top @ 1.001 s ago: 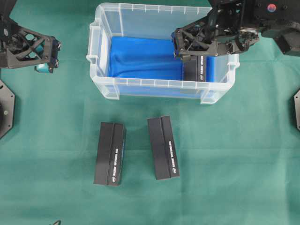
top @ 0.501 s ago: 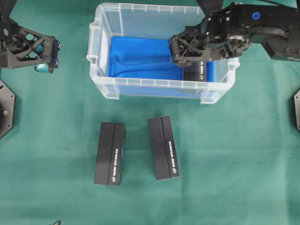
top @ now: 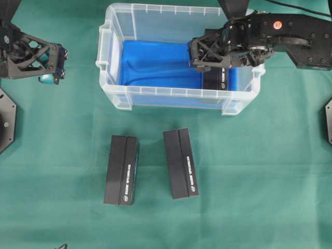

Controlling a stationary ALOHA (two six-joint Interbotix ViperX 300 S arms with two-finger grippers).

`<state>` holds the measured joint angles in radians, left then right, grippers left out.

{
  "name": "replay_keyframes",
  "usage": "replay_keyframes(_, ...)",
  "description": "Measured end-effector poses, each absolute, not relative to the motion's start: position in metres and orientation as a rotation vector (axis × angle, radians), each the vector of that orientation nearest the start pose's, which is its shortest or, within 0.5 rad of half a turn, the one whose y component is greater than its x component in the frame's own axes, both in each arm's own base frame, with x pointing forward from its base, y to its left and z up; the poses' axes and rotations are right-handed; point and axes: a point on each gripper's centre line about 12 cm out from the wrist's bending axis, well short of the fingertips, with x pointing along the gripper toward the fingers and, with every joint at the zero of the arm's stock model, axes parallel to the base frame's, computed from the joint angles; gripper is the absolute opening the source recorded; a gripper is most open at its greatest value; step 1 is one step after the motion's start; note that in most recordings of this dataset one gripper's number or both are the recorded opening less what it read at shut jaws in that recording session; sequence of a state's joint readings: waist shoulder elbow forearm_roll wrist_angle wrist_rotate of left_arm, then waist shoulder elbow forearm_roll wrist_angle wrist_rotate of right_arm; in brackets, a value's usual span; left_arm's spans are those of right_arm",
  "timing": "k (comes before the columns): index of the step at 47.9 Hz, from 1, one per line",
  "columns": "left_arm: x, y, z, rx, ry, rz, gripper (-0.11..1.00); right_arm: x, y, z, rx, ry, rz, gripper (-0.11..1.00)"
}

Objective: Take out the box from the case.
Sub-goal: 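Lower the right gripper around the right black box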

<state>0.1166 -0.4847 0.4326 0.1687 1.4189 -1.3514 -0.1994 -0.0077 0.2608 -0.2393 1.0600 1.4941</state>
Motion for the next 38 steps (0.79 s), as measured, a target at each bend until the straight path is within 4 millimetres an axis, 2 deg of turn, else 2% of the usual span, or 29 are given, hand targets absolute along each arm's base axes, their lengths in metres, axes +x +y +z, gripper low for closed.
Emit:
replay_keyframes(28, 0.235, 0.046, 0.318, -1.059, 0.982, 1.076, 0.97, 0.371, -0.101, 0.223, 1.149, 0.855, -1.197, 0.92)
replay_keyframes(38, 0.234, 0.045, 0.318, -1.06, 0.984, 1.077, 0.97, 0.372, -0.101, 0.21, 1.151, 0.875, -1.216, 0.92)
